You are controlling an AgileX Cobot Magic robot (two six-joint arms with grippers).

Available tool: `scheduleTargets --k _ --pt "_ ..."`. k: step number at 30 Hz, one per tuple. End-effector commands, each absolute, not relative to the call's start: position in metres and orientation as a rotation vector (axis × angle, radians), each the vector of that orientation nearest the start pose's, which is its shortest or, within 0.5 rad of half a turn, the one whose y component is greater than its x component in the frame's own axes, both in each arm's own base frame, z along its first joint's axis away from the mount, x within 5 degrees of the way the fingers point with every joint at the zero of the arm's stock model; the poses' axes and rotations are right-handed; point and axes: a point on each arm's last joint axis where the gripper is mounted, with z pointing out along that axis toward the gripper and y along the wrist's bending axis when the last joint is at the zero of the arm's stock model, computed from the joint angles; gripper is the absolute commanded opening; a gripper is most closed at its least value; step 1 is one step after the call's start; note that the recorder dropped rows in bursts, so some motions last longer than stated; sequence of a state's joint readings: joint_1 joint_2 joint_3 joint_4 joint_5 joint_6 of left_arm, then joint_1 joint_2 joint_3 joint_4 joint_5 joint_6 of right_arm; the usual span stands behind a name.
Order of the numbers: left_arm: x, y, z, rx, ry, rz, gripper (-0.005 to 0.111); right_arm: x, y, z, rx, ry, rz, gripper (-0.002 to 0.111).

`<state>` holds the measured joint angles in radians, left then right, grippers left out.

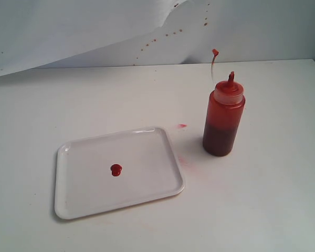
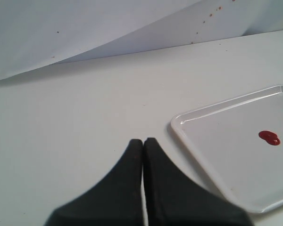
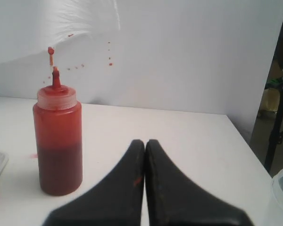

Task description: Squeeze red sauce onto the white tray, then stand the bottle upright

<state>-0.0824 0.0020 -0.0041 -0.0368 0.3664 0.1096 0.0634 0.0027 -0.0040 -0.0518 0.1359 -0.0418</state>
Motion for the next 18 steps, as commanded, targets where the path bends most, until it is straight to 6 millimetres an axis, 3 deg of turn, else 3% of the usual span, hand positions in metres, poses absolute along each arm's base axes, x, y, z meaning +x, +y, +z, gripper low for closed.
scheduleTargets --k 1,11,18 --pt "0.053 -0.006 0.181 0.149 1.833 -0.020 0.001 0.056 0.003 0.200 -0.127 1.626 -0.041 0.000" --pt "0.053 -0.006 0.181 0.149 1.833 -0.020 0.001 0.056 0.003 0.200 -0.120 1.628 -0.030 0.000" --pt "0.053 -0.006 0.181 0.149 1.833 -0.020 0.001 0.055 0.002 0.187 -0.126 1.765 -0.036 0.000"
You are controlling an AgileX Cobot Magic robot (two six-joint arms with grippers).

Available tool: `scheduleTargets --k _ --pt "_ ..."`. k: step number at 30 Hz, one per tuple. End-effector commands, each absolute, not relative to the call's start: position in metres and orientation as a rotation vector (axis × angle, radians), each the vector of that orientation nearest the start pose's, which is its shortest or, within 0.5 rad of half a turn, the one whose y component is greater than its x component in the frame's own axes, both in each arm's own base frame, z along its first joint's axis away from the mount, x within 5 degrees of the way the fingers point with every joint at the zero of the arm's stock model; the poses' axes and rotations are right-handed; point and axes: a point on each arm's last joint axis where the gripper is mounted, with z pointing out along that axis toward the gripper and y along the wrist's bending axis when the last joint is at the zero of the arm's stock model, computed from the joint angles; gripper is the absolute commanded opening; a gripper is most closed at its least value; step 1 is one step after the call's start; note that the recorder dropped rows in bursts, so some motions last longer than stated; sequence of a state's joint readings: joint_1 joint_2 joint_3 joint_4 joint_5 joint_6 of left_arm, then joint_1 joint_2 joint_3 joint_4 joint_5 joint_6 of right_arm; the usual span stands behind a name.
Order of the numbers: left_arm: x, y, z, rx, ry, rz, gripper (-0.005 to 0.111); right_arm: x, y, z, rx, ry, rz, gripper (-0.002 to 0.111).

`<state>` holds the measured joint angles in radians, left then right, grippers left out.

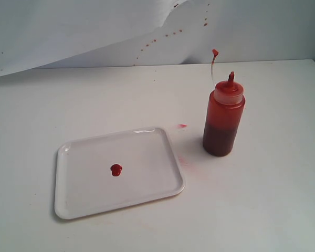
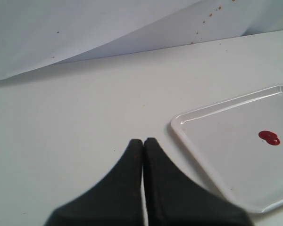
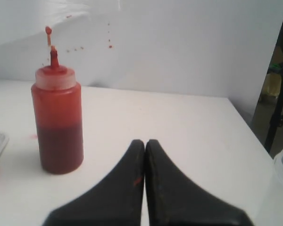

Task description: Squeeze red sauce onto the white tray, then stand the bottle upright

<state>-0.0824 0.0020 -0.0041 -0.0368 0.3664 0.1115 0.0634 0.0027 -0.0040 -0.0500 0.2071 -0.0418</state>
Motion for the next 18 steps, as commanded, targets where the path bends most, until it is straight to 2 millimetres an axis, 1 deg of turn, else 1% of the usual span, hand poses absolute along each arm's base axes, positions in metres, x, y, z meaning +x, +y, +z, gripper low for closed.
scheduleTargets --k 1,3,9,11,16,18 --pt "0.0529 -0.0056 0.1811 0.149 1.833 -0.020 0.001 0.0542 0.0019 0.1852 -0.127 1.789 -0.037 0.000" --pt "0.0529 -0.0056 0.1811 0.149 1.833 -0.020 0.001 0.0535 0.0017 0.1824 -0.121 1.821 -0.032 0.000" --pt "0.0529 -0.0056 0.1811 0.149 1.833 -0.020 0.001 0.0535 0.0016 0.1824 -0.058 1.824 0.013 0.000" --pt "0.0529 -0.0056 0.1811 0.149 1.833 -0.020 0.001 0.0535 0.0010 0.1824 -0.048 1.824 0.006 0.000" --pt "0.0529 -0.0056 0.1811 0.149 1.833 -0.020 0.001 0.0533 -0.0050 0.1824 0.066 1.824 -0.068 0.000" --pt "0.0529 -0.0056 0.1811 0.149 1.833 -0.020 0.001 0.0533 -0.0052 0.1824 0.070 1.824 -0.071 0.000"
